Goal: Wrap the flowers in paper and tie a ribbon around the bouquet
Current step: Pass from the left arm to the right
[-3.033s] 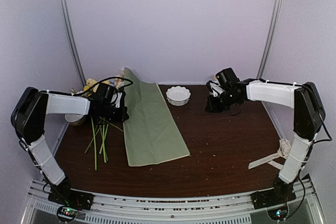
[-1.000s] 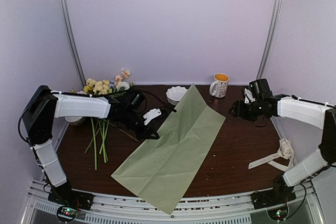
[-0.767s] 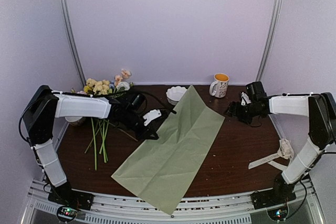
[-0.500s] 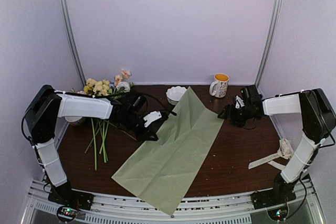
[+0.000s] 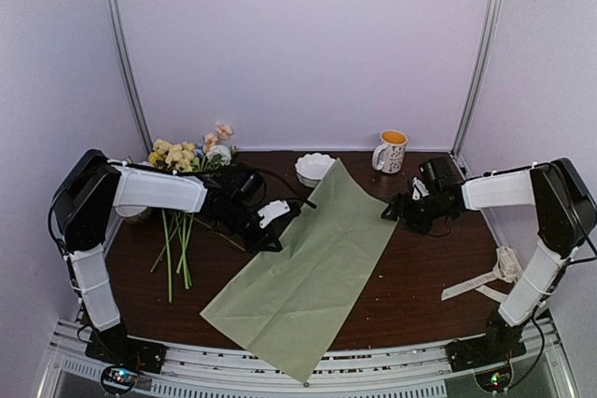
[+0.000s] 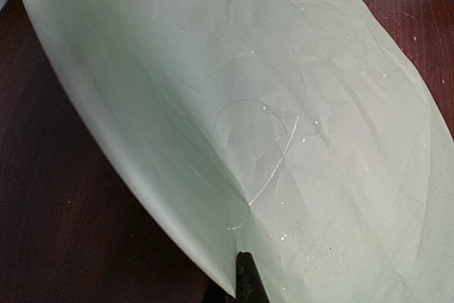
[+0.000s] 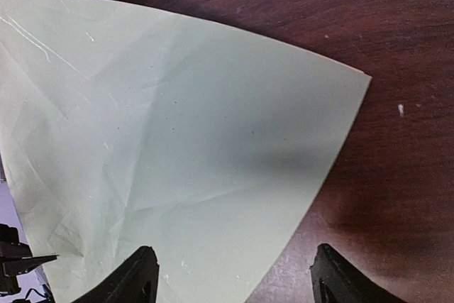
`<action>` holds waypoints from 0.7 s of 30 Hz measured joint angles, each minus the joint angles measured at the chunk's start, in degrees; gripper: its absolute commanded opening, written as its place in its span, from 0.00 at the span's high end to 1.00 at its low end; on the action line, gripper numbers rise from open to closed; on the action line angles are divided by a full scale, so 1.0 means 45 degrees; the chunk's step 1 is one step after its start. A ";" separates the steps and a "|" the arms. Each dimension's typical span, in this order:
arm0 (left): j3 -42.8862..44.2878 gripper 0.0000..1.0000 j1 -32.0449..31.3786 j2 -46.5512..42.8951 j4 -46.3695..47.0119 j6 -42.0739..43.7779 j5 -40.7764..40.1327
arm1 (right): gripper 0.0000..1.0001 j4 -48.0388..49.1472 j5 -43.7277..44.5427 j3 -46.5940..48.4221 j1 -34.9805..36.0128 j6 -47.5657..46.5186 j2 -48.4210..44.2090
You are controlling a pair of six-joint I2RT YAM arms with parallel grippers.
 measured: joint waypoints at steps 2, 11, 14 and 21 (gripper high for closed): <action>0.0000 1.00 0.0000 0.0010 0.0000 0.0000 -0.0029 | 0.26 -0.0170 0.0291 -0.0272 0.0000 0.0073 -0.0442; 0.0000 1.00 0.0000 0.0029 0.0058 -0.0058 -0.0083 | 0.36 0.0884 0.0073 -0.2608 0.1132 0.1846 -0.1520; 0.0000 1.00 0.0000 0.0029 0.0068 -0.0063 -0.0083 | 0.40 0.1559 -0.0321 -0.2710 0.1530 0.2458 -0.1316; 0.0000 1.00 0.0000 0.0029 0.0073 -0.0087 -0.0083 | 0.44 0.3138 -0.1243 -0.2715 0.2322 0.3687 -0.0685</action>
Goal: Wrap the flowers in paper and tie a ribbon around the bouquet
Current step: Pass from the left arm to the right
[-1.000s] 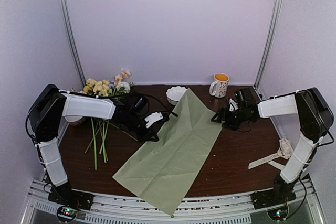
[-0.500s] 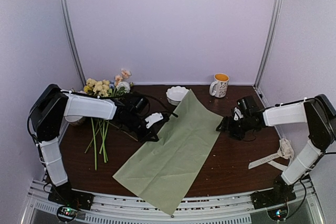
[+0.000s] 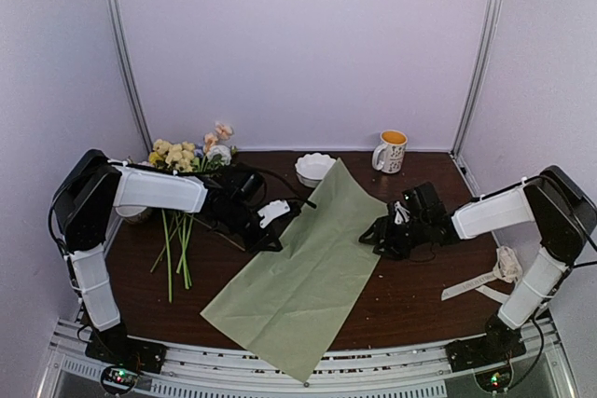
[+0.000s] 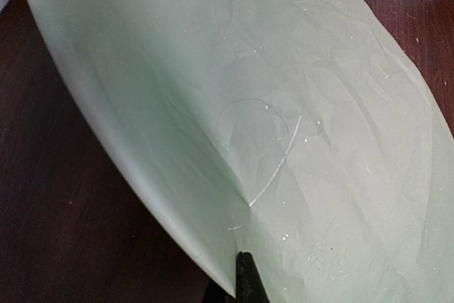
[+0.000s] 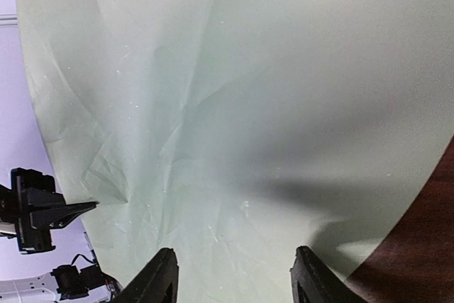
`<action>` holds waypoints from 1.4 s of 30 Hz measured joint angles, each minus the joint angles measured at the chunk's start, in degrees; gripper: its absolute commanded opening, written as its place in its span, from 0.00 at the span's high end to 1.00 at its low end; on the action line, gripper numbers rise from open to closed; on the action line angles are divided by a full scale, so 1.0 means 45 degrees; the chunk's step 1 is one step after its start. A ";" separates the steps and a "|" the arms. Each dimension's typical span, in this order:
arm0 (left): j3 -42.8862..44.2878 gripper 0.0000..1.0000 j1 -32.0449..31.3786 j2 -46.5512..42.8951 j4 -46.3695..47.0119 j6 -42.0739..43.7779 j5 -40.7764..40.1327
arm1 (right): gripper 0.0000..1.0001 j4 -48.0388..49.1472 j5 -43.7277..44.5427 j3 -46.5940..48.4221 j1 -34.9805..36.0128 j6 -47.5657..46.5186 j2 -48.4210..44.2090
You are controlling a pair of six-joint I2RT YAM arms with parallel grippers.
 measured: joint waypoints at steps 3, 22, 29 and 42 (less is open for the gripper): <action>0.0000 1.00 0.0000 0.0000 0.0000 -0.0005 0.0005 | 0.44 0.0437 -0.0267 -0.0019 0.0175 0.0389 -0.0010; -0.0024 1.00 0.0000 0.0000 0.0238 -0.0175 0.0073 | 0.26 -0.1787 0.2171 -0.1350 0.0262 0.1496 -0.2778; -0.0165 1.00 0.0000 0.0000 0.0393 -0.0199 0.0068 | 0.26 -0.1292 0.2079 -0.1064 0.0874 0.2603 -0.1768; -0.0340 1.00 0.0000 -0.0005 0.0597 -0.0194 0.0068 | 0.32 0.0665 0.0801 -0.0714 0.1030 0.3604 -0.0544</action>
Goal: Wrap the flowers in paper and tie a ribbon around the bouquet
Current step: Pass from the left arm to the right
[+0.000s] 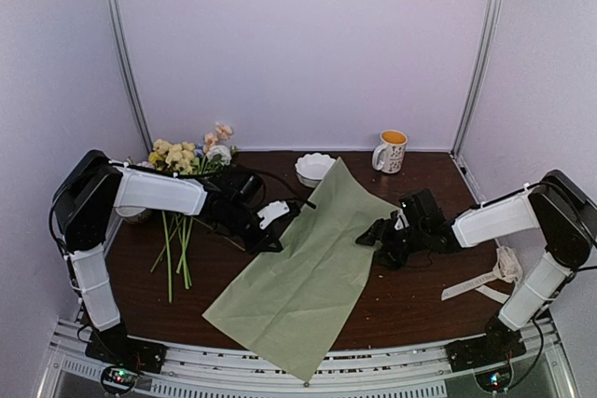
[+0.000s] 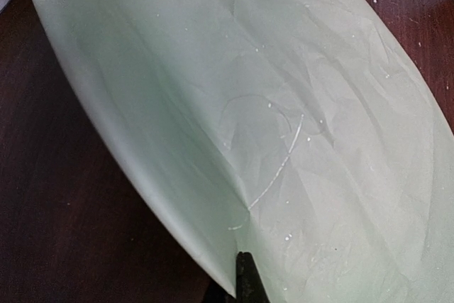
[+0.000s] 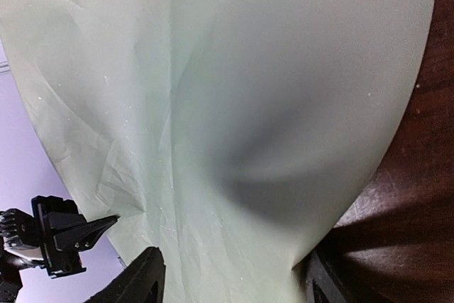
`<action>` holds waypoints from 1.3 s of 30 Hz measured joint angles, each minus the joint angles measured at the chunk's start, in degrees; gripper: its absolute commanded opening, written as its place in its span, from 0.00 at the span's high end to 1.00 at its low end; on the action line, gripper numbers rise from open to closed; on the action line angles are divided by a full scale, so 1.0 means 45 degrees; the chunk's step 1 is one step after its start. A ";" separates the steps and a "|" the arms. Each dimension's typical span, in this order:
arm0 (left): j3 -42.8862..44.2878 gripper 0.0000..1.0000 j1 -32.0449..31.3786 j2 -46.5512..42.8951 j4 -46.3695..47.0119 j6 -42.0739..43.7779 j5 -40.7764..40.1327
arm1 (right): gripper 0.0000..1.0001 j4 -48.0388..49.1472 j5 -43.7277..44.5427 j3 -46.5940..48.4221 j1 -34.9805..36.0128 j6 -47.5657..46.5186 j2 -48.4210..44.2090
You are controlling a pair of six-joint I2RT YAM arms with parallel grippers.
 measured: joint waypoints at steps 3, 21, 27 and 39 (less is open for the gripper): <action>-0.0019 1.00 0.0000 0.0005 0.0034 0.0000 0.0000 | 0.32 0.0083 -0.0204 0.0029 0.0044 0.0010 0.0068; -0.0019 1.00 0.0000 0.0005 0.0068 0.0000 0.0010 | 0.63 -0.0034 -0.0544 0.1117 0.0651 -0.0787 0.0160; -0.0019 1.00 0.0000 0.0005 0.0073 0.0005 0.0005 | 0.68 -0.0413 -0.0476 0.1287 0.0724 -0.1044 0.0160; -0.0019 0.52 0.0000 0.0019 0.0092 0.0024 0.0107 | 1.00 -0.2404 0.0243 0.2322 0.0967 -0.2370 -0.0515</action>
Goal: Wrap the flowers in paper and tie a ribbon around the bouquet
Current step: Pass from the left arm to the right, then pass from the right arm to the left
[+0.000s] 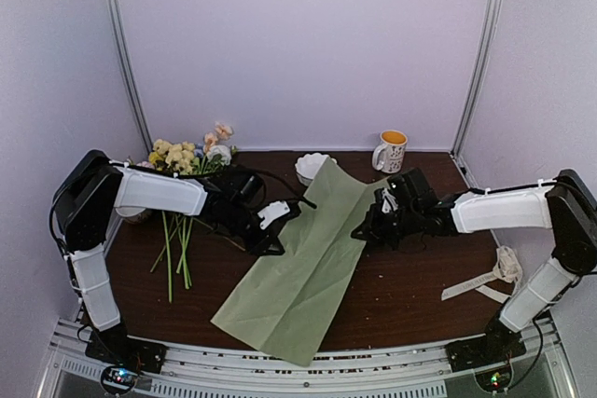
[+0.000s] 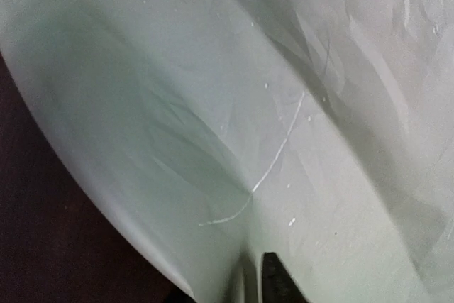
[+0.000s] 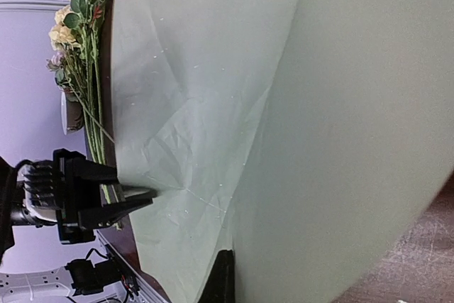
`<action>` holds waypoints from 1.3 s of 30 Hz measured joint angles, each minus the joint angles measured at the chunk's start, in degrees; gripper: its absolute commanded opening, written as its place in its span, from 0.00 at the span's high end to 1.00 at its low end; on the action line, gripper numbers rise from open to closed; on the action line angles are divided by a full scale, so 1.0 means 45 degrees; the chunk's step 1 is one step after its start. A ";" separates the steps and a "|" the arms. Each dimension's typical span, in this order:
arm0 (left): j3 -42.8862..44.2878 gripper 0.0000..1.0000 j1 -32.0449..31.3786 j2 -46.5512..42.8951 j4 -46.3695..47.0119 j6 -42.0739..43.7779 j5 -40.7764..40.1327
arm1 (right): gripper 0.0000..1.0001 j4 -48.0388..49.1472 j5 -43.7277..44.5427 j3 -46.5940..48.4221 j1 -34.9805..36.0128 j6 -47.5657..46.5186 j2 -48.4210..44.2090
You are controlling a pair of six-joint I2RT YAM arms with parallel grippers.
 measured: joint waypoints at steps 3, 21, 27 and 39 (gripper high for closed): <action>-0.0010 0.28 0.0000 -0.0039 0.0073 -0.0053 -0.0053 | 1.00 -0.0646 0.0282 0.0151 0.0000 -0.0136 -0.0563; 0.1399 0.32 -0.3929 -0.5124 0.0058 0.0063 -0.1792 | 1.00 -0.2807 0.2618 0.0359 0.0986 0.0665 -0.3876; 0.4498 0.31 -0.5192 -0.3041 -0.1302 -0.0015 -0.1894 | 1.00 -0.2822 0.3337 0.0500 0.1258 0.0899 -0.4017; 0.5469 0.17 -0.5532 -0.1418 -0.3512 0.0029 -0.2001 | 1.00 -0.2861 0.4449 0.0685 0.1613 0.1025 -0.4396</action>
